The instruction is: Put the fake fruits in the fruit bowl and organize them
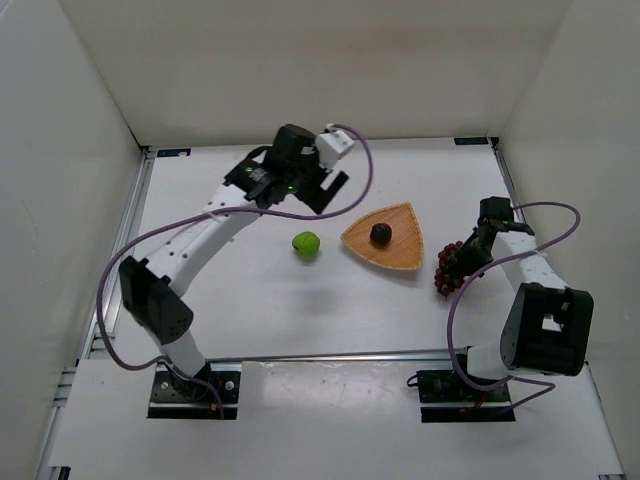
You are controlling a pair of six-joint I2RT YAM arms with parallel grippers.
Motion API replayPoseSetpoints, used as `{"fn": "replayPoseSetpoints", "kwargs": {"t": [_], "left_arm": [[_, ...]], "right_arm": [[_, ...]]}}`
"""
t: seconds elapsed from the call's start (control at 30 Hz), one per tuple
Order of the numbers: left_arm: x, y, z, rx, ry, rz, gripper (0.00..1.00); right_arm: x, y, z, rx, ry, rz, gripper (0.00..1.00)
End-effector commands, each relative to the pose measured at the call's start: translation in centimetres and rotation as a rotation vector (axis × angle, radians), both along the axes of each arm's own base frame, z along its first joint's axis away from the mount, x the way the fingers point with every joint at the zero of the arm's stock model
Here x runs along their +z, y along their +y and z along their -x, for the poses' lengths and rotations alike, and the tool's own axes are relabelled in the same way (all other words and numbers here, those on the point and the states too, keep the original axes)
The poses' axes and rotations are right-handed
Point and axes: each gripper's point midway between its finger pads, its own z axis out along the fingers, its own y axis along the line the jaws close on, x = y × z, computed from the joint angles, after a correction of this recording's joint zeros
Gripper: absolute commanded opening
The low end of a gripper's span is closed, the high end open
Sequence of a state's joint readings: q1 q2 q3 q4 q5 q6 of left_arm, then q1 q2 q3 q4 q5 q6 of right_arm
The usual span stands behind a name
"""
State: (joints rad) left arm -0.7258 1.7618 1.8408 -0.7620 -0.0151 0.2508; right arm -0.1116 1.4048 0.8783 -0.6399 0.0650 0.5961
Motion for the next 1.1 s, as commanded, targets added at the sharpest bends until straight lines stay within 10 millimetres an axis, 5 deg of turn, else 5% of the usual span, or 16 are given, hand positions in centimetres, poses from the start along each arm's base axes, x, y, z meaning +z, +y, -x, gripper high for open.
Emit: {"fn": "replayPoseSetpoints", "kwargs": {"t": [0.0,0.2,0.37,0.5,0.73,0.83,0.9,0.97,1.0,1.07], "left_arm": [[-3.4,7.9,-0.6,0.168,0.038,-0.137,1.0],[-7.3,15.8,0.3,0.343,0.157,-0.148,1.0],[-8.0,17.5,0.9,0.372,0.194,-0.123,1.0],[-9.1,17.2,1.3,0.354,0.226,-0.125,1.0],[-8.4,15.1,1.4,0.305,0.232,-0.112,1.0],[-8.9,13.7,1.9,0.26,0.242,-0.133,1.0],[-9.9,12.9,2.1,0.242,0.267,-0.155,1.0],[-9.9,11.8,2.2,0.208,0.265,-0.167,1.0],[-10.4,11.6,2.5,0.199,0.282,-0.181,1.0],[-10.5,10.5,2.2,0.178,0.286,-0.178,1.0]], "right_arm": [[3.7,-0.8,-2.3,0.015,-0.116,0.068,0.09],[13.8,2.2,-6.7,0.186,-0.356,0.227,0.03],[19.0,6.0,-8.8,0.257,-0.469,0.224,0.01],[17.9,9.3,-9.6,0.307,-0.448,0.164,0.01],[10.5,11.3,-8.4,0.336,-0.261,0.065,0.01],[8.2,12.3,-8.1,0.365,-0.191,0.019,0.1],[7.9,12.9,-7.9,0.373,-0.18,0.006,0.24],[8.2,13.1,-7.8,0.378,-0.189,0.013,0.52],[8.2,13.0,-7.9,0.374,-0.19,0.021,0.74],[9.9,12.7,-8.2,0.365,-0.235,0.033,0.88]]}}
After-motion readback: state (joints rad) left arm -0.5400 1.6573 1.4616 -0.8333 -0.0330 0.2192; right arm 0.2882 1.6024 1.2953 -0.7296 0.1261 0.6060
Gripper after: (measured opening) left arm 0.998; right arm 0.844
